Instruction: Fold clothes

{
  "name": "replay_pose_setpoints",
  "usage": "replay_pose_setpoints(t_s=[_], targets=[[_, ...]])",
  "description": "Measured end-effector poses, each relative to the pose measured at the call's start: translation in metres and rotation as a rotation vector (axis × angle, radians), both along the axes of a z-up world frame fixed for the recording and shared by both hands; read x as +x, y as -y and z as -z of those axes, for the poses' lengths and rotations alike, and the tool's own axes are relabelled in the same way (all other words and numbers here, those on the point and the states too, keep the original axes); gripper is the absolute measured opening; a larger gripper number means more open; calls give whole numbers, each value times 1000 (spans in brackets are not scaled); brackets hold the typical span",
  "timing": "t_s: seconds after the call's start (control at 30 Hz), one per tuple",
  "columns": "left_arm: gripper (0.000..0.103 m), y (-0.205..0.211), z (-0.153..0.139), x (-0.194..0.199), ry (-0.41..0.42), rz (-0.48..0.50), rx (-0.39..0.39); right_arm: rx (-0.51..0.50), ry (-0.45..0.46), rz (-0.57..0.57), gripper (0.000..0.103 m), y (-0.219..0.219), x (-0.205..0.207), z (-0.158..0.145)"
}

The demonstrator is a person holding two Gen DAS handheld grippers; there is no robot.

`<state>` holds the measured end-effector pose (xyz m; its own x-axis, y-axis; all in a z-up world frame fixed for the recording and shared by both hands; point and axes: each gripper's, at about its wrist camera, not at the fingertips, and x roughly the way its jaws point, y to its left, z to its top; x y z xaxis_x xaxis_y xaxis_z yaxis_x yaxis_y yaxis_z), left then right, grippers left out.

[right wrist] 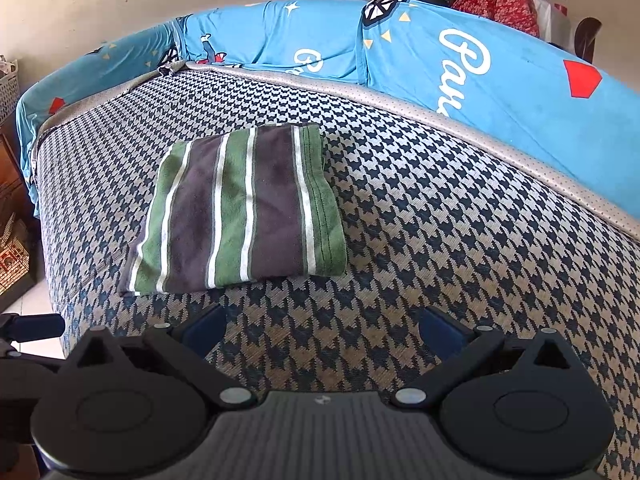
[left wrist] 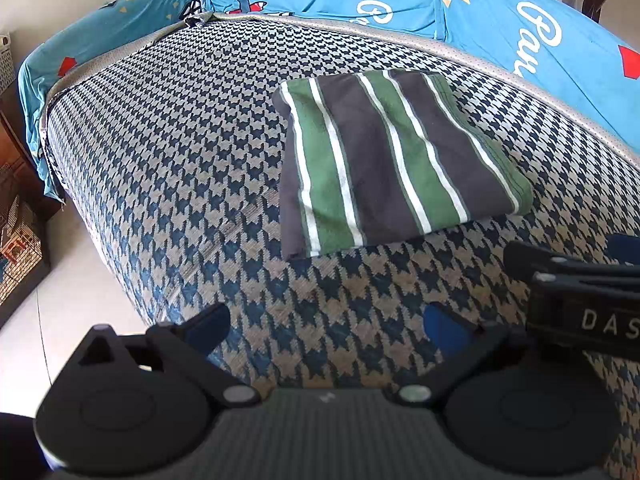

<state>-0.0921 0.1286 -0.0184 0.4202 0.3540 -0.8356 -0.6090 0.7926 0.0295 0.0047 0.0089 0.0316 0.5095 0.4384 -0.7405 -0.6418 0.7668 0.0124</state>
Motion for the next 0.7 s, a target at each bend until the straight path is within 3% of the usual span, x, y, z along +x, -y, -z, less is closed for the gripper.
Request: replay_pose_setpoints(t_s=[0.7], targets=[[103,-3,3,-2,-3,1,-5,5,5,16,103,2,2,-1]])
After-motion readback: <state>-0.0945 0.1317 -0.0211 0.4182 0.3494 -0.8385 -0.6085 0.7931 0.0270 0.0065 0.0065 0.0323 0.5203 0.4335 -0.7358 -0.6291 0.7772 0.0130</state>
